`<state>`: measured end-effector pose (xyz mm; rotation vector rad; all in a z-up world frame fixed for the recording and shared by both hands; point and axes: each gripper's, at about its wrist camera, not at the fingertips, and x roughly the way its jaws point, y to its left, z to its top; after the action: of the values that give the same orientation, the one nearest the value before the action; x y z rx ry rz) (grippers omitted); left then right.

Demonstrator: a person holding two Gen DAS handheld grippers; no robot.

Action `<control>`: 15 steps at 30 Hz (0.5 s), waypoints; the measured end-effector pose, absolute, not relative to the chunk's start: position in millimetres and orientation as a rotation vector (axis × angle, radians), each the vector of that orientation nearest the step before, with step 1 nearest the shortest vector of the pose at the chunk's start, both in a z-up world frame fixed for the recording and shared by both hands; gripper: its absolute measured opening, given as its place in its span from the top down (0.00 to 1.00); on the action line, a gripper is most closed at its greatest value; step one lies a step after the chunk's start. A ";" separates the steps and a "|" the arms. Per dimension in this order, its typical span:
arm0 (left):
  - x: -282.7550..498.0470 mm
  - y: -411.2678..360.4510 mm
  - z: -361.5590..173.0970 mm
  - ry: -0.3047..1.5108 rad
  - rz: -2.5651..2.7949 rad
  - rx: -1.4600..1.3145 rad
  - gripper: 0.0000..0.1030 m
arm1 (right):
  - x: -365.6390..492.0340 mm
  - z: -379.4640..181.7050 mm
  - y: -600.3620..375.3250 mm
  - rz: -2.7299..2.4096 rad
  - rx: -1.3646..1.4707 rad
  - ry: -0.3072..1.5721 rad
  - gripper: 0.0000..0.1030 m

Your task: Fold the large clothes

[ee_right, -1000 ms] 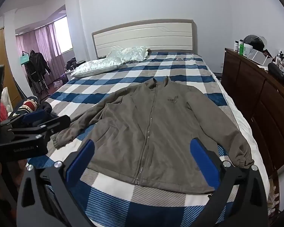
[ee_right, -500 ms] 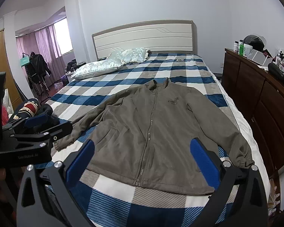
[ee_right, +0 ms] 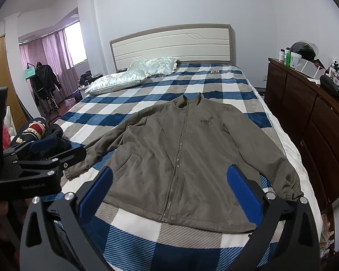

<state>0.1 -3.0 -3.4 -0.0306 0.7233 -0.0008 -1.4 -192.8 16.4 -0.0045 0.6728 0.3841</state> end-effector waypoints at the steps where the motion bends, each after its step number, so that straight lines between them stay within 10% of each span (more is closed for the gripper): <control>1: 0.1 -3.0 -4.0 0.724 -0.002 -0.031 0.06 | -1.9 15.8 -193.5 0.387 -0.001 0.673 0.04; 15: -0.2 -6.5 -4.0 0.726 -0.008 -0.030 0.06 | -3.4 13.2 -193.8 0.387 0.003 0.670 0.04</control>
<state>-0.2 -6.5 -4.0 -0.0301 0.7261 -0.0083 -3.4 -193.8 13.2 0.0031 0.6699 0.3872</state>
